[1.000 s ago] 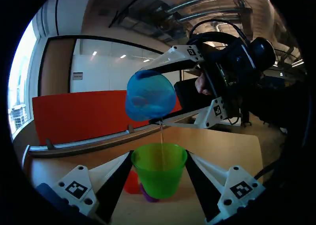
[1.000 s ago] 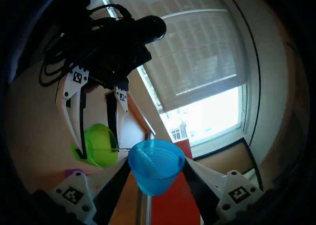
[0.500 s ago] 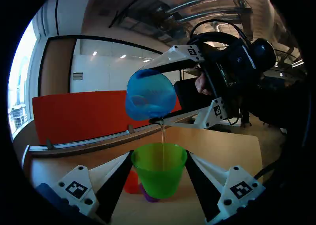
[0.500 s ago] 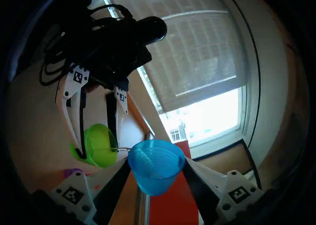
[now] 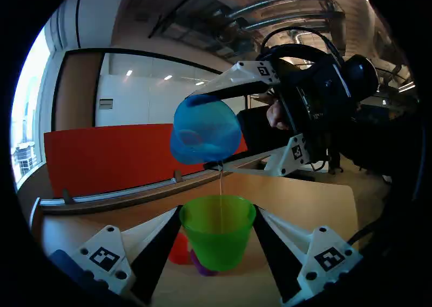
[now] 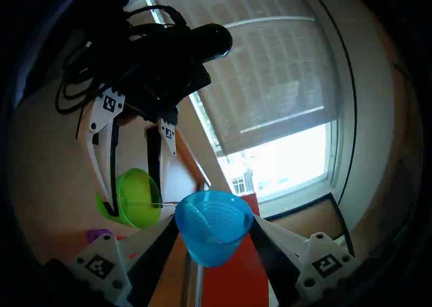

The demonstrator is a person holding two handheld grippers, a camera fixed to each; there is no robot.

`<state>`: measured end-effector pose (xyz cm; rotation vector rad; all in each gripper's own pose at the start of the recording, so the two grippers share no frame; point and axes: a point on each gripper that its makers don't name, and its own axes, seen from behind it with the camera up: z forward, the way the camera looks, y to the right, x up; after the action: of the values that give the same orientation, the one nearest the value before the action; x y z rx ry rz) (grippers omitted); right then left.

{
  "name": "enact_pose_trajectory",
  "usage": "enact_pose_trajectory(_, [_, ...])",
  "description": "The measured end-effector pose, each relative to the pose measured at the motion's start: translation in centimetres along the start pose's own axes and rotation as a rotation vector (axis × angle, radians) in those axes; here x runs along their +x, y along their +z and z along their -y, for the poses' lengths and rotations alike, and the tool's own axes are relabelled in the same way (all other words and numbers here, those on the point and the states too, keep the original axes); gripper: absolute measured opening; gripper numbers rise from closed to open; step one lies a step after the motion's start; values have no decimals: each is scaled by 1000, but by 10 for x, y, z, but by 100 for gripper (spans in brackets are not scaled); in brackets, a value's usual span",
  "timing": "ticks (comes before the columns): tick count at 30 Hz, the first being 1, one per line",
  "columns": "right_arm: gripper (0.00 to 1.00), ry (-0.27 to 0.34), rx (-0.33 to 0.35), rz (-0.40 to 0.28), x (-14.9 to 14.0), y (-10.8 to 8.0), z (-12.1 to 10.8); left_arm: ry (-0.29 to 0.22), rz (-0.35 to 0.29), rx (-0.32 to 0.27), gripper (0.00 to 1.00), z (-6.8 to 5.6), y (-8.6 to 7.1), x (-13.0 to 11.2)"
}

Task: Pour water

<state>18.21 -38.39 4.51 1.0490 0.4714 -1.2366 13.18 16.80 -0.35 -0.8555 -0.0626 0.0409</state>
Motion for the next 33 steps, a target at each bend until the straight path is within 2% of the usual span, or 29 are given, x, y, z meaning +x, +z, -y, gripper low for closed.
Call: enact_pose_trajectory(33, [91, -38, 0, -12, 8, -2, 0, -5, -6, -2, 90, 0, -4, 1])
